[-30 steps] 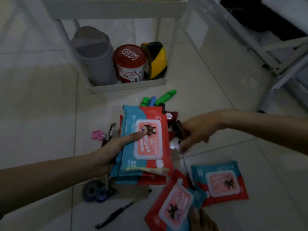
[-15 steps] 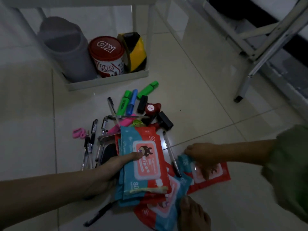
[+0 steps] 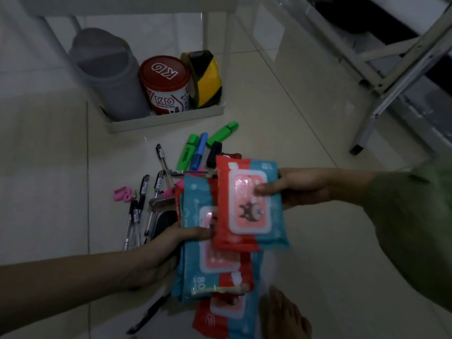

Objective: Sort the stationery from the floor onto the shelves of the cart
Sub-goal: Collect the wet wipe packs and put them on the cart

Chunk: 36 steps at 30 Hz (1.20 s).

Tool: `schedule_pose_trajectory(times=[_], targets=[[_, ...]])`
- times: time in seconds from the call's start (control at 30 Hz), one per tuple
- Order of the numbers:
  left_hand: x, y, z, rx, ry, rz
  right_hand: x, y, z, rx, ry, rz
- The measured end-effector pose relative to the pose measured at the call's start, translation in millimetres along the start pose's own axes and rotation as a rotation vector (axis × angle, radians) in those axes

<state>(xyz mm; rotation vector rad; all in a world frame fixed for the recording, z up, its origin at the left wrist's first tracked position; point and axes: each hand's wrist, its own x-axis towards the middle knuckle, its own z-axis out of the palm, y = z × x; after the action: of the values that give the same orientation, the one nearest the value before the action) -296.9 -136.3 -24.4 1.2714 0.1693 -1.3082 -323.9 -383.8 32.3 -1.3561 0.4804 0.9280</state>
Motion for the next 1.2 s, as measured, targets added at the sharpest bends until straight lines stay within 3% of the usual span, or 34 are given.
schedule_pose_trajectory(times=[0.2, 0.37, 0.43, 0.53, 0.63, 0.67, 0.73, 0.8, 0.97, 1.07, 1.2], targets=[[4, 8, -4, -0.158, -0.010, 0.033, 28, 7, 22, 0.091, 0.140, -0.060], [5, 8, -8, -0.104, -0.130, 0.060, 32, 4, 35, -0.202, 0.037, -0.100], [6, 0, -14, -0.045, -0.089, 0.029, 38, 8, 43, -0.332, 0.037, -0.103], [4, -4, -24, -0.004, -0.041, -0.006, 44, 13, 51, -0.309, 0.041, -0.079], [0, 2, -39, -0.017, -0.004, -0.021, 43, 15, 48, -0.137, 0.185, -0.043], [-1, 5, -46, -0.014, 0.025, 0.006, 43, 19, 45, -0.187, 0.244, -0.059], [-4, 14, -57, -0.010, 0.108, 0.060, 42, 34, 40, -0.682, 0.281, -0.155], [-8, 21, -69, -0.006, 0.169, 0.092, 43, 52, 41, -1.229, 0.149, -0.321], [-13, 23, -81, -0.025, 0.224, 0.091, 66, 79, 68, -1.876, -0.331, -0.450], [-13, 21, -78, -0.043, 0.227, 0.097, 81, 85, 76, -2.018, -0.399, -0.631], [-8, 20, -74, -0.027, 0.202, 0.079, 94, 87, 86, -2.114, -0.311, -0.681]])
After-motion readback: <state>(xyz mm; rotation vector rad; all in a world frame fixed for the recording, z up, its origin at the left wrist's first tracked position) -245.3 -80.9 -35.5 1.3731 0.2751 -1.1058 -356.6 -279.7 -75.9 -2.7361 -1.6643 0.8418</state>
